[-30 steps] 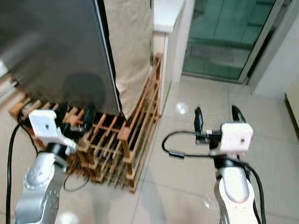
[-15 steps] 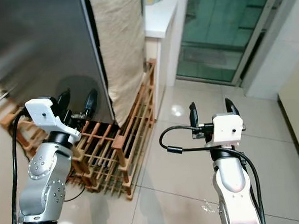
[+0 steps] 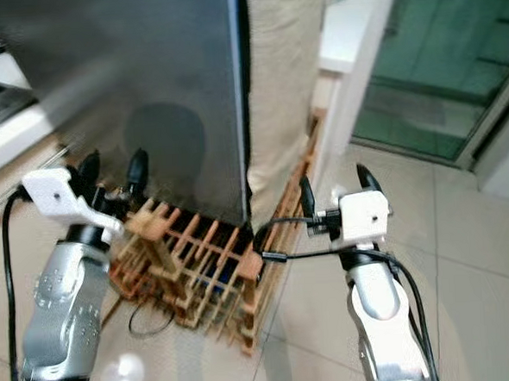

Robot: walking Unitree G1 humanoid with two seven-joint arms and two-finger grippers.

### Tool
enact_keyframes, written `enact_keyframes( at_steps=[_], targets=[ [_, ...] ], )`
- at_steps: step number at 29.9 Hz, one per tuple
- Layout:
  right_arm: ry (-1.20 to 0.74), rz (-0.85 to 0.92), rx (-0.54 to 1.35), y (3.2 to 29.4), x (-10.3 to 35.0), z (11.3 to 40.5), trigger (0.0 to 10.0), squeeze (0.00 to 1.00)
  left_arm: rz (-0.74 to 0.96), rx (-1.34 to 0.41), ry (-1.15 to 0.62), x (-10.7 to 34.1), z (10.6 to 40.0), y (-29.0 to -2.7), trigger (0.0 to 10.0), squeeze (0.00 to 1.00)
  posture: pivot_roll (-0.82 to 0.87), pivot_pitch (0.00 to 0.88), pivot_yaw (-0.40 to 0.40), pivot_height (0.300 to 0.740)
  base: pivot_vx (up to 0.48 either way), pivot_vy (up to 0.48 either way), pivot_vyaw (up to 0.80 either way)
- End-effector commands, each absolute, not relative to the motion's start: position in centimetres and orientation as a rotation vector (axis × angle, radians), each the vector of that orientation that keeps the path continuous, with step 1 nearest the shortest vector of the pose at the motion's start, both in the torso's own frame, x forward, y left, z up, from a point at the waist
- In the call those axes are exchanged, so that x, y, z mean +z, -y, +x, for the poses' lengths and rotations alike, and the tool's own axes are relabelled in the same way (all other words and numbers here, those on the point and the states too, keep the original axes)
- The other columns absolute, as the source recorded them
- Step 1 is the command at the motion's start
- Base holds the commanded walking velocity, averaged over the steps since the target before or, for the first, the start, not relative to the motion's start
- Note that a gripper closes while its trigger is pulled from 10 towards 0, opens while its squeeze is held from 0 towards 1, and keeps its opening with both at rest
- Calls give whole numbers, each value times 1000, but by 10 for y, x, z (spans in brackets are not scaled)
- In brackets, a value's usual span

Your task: Restocking fridge

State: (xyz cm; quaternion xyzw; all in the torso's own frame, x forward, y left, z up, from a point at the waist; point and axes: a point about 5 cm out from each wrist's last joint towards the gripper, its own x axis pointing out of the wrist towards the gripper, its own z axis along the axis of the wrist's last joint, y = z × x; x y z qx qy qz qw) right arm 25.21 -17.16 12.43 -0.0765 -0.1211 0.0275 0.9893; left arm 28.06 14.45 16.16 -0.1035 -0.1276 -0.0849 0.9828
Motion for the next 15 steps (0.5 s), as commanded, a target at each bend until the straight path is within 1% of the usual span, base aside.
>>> enact_keyframes(
  at_steps=[1,4,5,9,12,15],
  targets=[
    [243,-157,46,175,124,251,10000,0,-185,-198,244,161,283,-141,10000,0,-42,0,-5,740,0,0,0],
    [224,-152,25,179,121,251,10000,0,-135,-302,189,158,294,-130,10000,0,-43,0,-4,740,0,0,0],
    [224,-152,25,179,121,251,10000,0,-135,-302,189,158,294,-130,10000,0,-43,0,-4,740,0,0,0],
    [187,-160,-27,189,116,251,10000,0,-145,-329,191,163,301,-126,10000,0,-53,0,8,740,0,0,-722],
    [188,-164,-30,190,115,251,10000,0,-149,-331,189,162,301,-126,10000,0,-61,0,17,740,0,0,-781],
    [204,-170,-10,186,116,249,10000,0,-162,-317,190,162,302,-126,10000,0,-69,0,22,740,0,0,0]
  ],
)
